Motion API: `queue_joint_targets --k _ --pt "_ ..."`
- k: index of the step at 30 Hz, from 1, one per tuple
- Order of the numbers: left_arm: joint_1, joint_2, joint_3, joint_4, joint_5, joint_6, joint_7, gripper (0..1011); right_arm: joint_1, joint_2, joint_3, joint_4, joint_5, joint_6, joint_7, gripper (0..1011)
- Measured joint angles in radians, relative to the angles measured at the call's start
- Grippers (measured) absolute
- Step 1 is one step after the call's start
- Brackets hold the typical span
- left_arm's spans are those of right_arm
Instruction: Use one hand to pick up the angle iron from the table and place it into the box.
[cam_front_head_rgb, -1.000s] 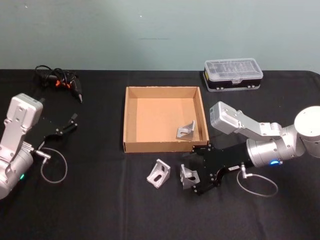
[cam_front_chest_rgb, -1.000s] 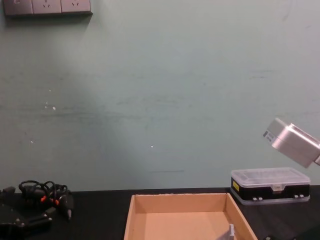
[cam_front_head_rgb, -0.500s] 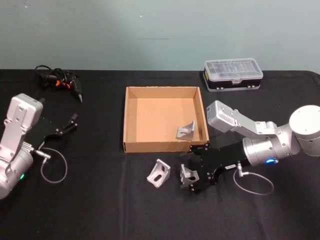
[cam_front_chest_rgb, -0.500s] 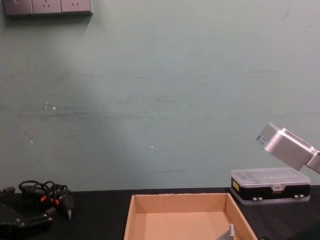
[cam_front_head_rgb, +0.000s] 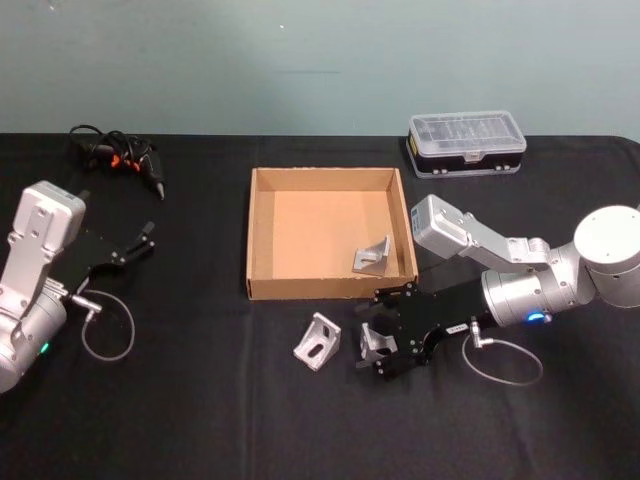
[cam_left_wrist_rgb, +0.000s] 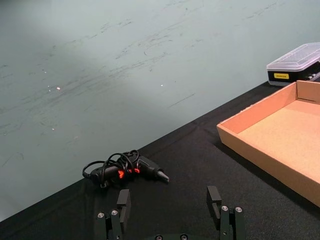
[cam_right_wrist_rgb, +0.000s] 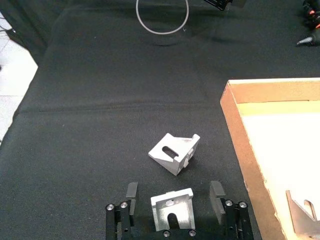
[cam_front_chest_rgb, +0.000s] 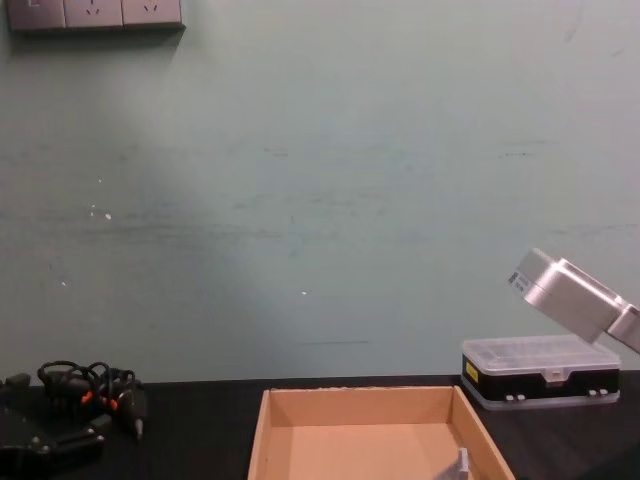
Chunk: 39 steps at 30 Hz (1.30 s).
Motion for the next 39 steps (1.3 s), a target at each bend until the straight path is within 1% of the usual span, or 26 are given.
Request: queue_joint_targets --k 2,3,5,7,10,11,16,18,22,27,29,30,32,33,34,35,38,39 --pt "0.000 0.000 0.000 0.000 0.000 0.000 0.000 1000 0.000 -0.002 0.000 0.003 0.001 -0.002 0.001 892" --pt "0.000 0.000 0.000 0.000 0.000 0.000 0.000 1000 0.000 -0.003 -0.001 0.006 0.003 -0.004 0.002 841" --pt "0.000 0.000 0.000 0.000 0.000 0.000 0.000 1000 0.000 -0.004 -0.002 0.008 0.003 -0.006 0.003 811" --pt "0.000 0.000 0.000 0.000 0.000 0.000 0.000 1000 0.001 -0.005 -0.003 0.009 0.004 -0.008 0.004 734" --pt "0.000 0.000 0.000 0.000 0.000 0.000 0.000 1000 0.001 -0.006 -0.003 0.011 0.004 -0.010 0.004 679" --pt "0.000 0.000 0.000 0.000 0.000 0.000 0.000 1000 0.001 -0.007 -0.003 0.013 0.004 -0.010 0.004 622" --pt "0.000 0.000 0.000 0.000 0.000 0.000 0.000 1000 0.000 -0.008 -0.005 0.012 0.005 -0.012 0.004 468" --pt "0.000 0.000 0.000 0.000 0.000 0.000 0.000 1000 -0.001 -0.007 -0.005 0.010 0.005 -0.012 0.004 451" --pt "0.000 0.000 0.000 0.000 0.000 0.000 0.000 1000 -0.004 -0.003 -0.004 0.003 0.008 -0.012 0.003 451" --pt "0.000 0.000 0.000 0.000 0.000 0.000 0.000 1000 -0.017 0.014 0.010 -0.032 0.018 -0.006 -0.014 451" --pt "0.000 0.000 0.000 0.000 0.000 0.000 0.000 1000 -0.027 0.027 0.024 -0.066 0.027 0.001 -0.034 451" --pt "0.000 0.000 0.000 0.000 0.000 0.000 0.000 1000 -0.036 0.039 0.039 -0.094 0.036 0.006 -0.052 451" --pt "0.000 0.000 0.000 0.000 0.000 0.000 0.000 1000 -0.044 0.050 0.058 -0.127 0.049 0.010 -0.072 451" --pt "0.000 0.000 0.000 0.000 0.000 0.000 0.000 1000 -0.053 0.061 0.079 -0.162 0.061 0.012 -0.096 451" --pt "0.000 0.000 0.000 0.000 0.000 0.000 0.000 1000 -0.058 0.066 0.091 -0.178 0.068 0.013 -0.109 451" --pt "0.000 0.000 0.000 0.000 0.000 0.000 0.000 1000 -0.067 0.072 0.114 -0.210 0.081 0.013 -0.138 451" --pt "0.000 0.000 0.000 0.000 0.000 0.000 0.000 1000 -0.077 0.076 0.150 -0.247 0.095 0.014 -0.189 451" --pt "0.000 0.000 0.000 0.000 0.000 0.000 0.000 1000 -0.083 0.074 0.171 -0.267 0.100 0.018 -0.226 451"
